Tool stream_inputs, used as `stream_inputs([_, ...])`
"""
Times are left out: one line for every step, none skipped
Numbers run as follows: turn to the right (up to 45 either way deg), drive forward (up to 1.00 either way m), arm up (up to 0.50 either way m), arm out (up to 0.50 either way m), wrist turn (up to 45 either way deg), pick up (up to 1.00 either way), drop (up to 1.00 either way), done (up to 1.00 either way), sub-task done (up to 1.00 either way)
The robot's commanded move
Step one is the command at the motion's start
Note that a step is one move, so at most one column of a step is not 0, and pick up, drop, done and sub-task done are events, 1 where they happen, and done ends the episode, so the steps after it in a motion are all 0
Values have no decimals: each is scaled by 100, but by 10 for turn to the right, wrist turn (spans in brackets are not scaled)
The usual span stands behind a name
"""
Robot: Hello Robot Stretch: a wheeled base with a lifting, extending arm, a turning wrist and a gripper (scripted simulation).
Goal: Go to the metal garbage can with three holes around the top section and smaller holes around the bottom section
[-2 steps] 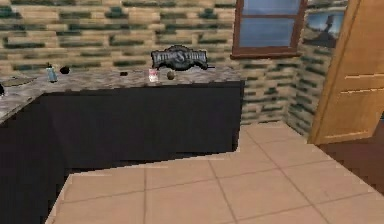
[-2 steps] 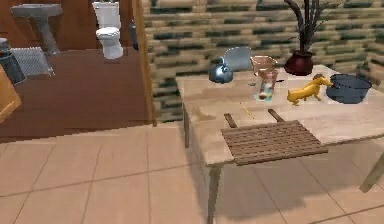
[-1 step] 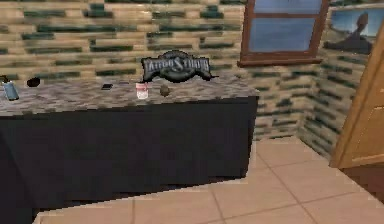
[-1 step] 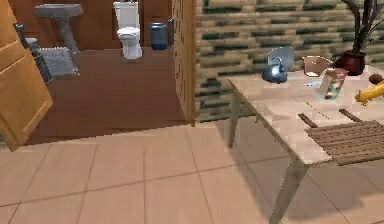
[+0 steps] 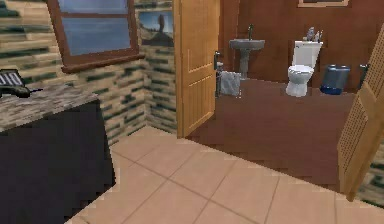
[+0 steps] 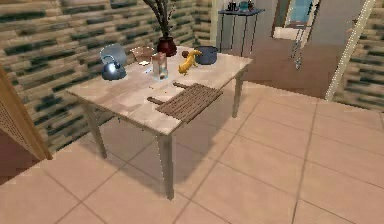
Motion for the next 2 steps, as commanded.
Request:
stream_inputs([150,0,0,0,0,0,0,0,0])
stream_inputs([0,100,0,0,0,0,0,0,0])
